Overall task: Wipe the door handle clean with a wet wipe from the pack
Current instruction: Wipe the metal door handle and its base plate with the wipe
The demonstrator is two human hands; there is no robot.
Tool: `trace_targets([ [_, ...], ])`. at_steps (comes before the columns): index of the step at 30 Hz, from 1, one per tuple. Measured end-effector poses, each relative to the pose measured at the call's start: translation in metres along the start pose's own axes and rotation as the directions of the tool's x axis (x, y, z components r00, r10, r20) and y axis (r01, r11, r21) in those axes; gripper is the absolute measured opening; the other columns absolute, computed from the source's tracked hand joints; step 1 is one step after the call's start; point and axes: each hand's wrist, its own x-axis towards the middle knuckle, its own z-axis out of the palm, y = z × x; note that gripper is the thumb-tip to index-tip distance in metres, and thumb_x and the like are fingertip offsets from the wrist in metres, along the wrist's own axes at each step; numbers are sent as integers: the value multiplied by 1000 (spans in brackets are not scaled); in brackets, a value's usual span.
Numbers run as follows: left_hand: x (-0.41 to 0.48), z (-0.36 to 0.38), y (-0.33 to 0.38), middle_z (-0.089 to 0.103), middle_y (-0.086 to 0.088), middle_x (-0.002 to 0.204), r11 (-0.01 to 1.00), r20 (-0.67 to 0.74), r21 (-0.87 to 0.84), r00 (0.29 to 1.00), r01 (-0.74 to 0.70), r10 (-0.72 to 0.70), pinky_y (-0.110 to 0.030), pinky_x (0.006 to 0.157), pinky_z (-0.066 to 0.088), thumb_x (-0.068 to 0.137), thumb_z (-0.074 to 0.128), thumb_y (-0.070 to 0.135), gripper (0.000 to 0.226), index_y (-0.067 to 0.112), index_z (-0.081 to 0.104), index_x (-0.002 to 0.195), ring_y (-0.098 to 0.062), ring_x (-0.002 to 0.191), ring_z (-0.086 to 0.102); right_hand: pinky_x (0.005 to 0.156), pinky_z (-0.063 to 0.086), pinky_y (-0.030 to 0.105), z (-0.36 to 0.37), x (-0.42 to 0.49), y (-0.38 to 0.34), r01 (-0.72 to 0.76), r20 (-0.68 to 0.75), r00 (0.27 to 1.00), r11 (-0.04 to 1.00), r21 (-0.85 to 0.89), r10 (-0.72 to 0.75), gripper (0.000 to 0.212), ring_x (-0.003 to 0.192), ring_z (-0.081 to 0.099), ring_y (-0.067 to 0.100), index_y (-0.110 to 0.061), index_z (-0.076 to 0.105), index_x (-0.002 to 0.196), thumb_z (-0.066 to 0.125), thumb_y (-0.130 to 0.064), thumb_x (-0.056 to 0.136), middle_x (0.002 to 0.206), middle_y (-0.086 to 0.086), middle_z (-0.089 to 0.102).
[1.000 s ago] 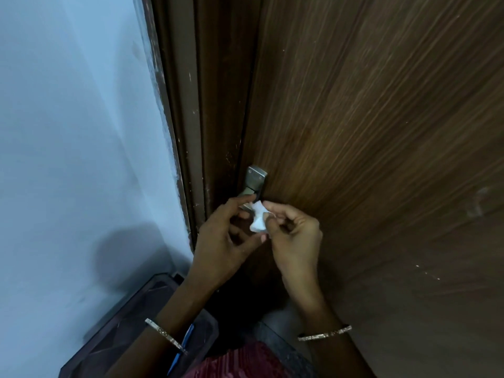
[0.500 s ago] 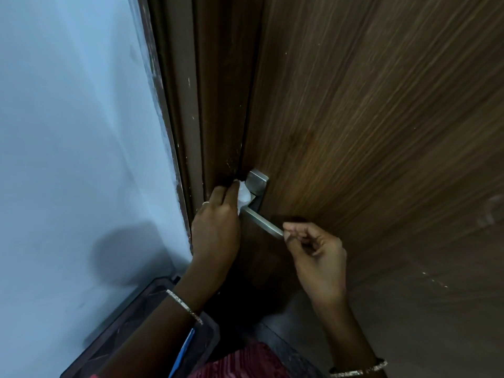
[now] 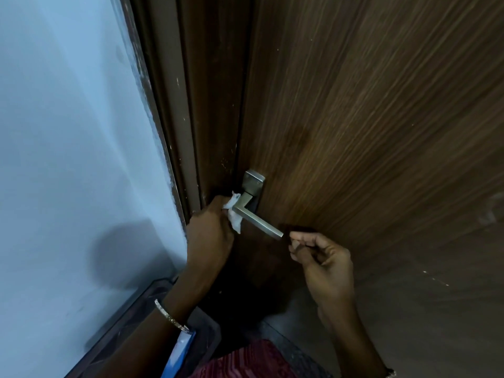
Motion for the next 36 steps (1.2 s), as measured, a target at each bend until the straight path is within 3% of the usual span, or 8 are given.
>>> trace_targets([
  [6,9,-12,10,76,-12,87,989,-164,17,975,-150,150,-12,78,39,87,61,4,20,2,75,100,-19,74,69,89,60,49,-3,4,-3,12,7,1000,1000,1,-12,27,88,76,15,-17,79,97,66,4,89,89,-2,80],
  [8,15,-10,19,76,-10,92,962,-104,56,956,-268,273,-14,76,45,89,59,8,21,7,75,102,-19,77,70,90,60,50,-4,6,-3,18,-2,1000,1000,9,-18,28,88,76,16,-18,79,96,66,5,89,89,-1,80],
  [11,15,4,12,74,-4,106,942,62,142,952,-305,299,-35,77,59,95,56,21,23,17,74,108,-23,91,71,90,60,49,-4,5,-3,24,2,1000,1000,5,-24,25,89,76,15,-20,80,95,67,1,90,88,-2,80],
  [14,7,9,0,69,-7,122,906,139,224,932,-358,334,-41,80,60,91,47,12,35,17,72,117,-30,103,68,89,60,50,-3,1,-1,21,9,1000,1000,-2,-21,24,87,76,15,-22,80,94,68,-1,90,88,-3,80],
  [18,3,3,-3,64,-11,132,854,225,285,896,-436,383,-46,79,61,87,31,23,52,17,70,120,-37,109,66,89,60,51,-3,-3,6,-11,23,1000,1000,10,11,23,86,77,16,-20,80,95,69,-1,90,87,-1,80],
  [25,-2,9,-11,69,-6,123,916,23,139,926,-377,378,-32,82,57,90,56,13,30,13,73,115,-22,102,70,89,60,50,-10,-3,7,-14,13,1000,999,36,13,23,86,76,19,-20,80,94,69,0,89,86,1,80],
  [31,-13,8,0,77,3,100,958,-251,-285,967,-36,-38,-25,75,57,84,66,9,24,17,78,103,-10,84,72,86,61,45,-9,-1,14,-67,31,997,996,66,65,21,85,77,22,-17,80,92,68,0,90,85,5,79],
  [36,-17,12,2,78,4,94,694,-59,-625,865,357,-498,-36,86,59,82,76,18,20,22,79,101,-13,88,74,75,59,28,5,-3,10,-148,113,985,974,170,130,18,84,76,20,-11,79,93,65,1,92,89,9,79],
])
